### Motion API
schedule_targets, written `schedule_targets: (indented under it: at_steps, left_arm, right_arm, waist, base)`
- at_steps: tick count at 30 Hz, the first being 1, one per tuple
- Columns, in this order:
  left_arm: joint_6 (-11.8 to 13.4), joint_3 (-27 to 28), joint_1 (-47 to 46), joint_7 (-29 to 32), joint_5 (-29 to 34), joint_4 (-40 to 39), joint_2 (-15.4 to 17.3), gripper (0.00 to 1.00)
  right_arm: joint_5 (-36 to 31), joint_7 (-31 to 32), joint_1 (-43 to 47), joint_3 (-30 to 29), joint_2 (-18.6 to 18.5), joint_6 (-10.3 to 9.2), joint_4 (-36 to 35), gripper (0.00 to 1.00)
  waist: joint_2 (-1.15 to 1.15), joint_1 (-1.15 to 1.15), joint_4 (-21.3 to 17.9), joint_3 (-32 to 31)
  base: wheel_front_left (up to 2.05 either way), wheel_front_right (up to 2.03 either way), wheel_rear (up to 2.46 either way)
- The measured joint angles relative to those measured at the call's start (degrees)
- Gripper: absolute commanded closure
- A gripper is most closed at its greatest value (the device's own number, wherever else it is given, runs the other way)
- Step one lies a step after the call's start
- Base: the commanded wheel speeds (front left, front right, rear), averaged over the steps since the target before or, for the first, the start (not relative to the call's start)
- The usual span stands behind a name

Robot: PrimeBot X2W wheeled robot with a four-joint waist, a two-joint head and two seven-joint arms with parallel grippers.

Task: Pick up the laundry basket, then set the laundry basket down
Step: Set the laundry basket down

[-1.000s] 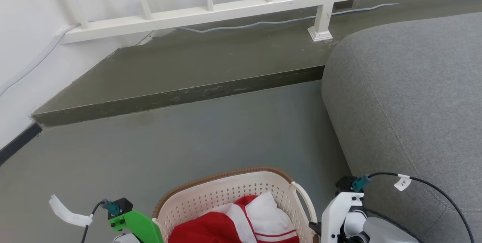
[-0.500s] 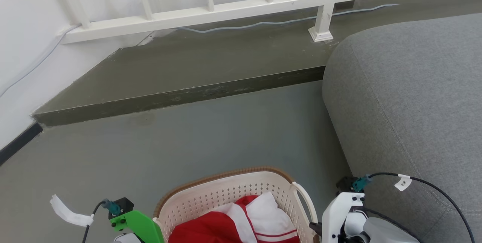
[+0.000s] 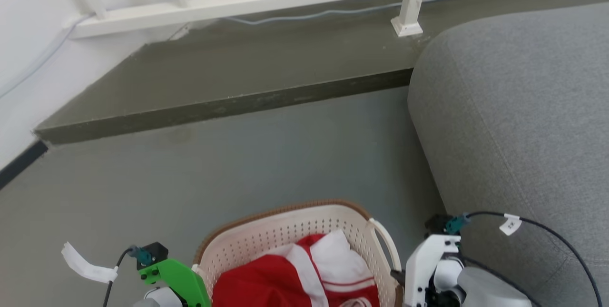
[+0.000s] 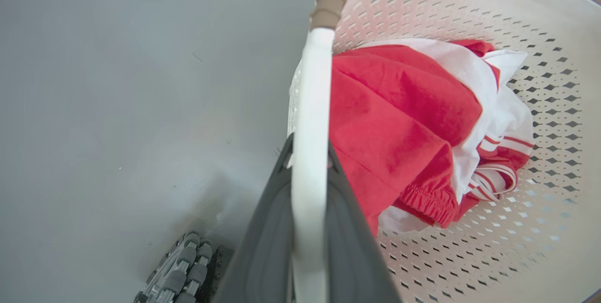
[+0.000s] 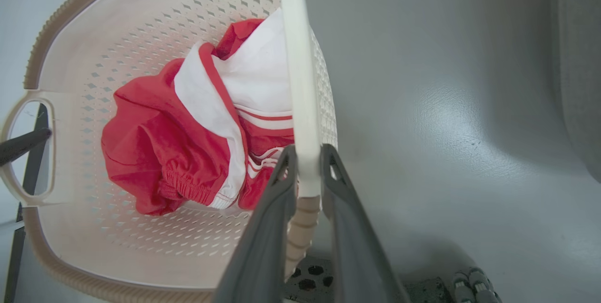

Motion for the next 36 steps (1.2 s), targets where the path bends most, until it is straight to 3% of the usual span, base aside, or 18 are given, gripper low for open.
schedule_targets:
  at_steps: [18,36]
  left_arm:
    - [2.10,0.10,-9.32,-4.90,0.11,-2.64,0.13,1.00]
    - [2.57,-0.05,-19.11,-8.95,1.91,-4.65,1.41,1.00]
  right_arm:
    - [-0.01,-5.05,-10.46,-0.76,-0.52,-3.09,-1.85,1.00]
    - [-0.65,-10.22,-20.26,-1.23,-0.56,-5.14,-3.23,1.00]
  waist:
    - [0.00,0.00,-0.34,11.74]
    - [0.00,0.01,-1.12,24.29]
  base:
    - [0.00,0.00,0.00]
    - [0.00,0.00,0.00]
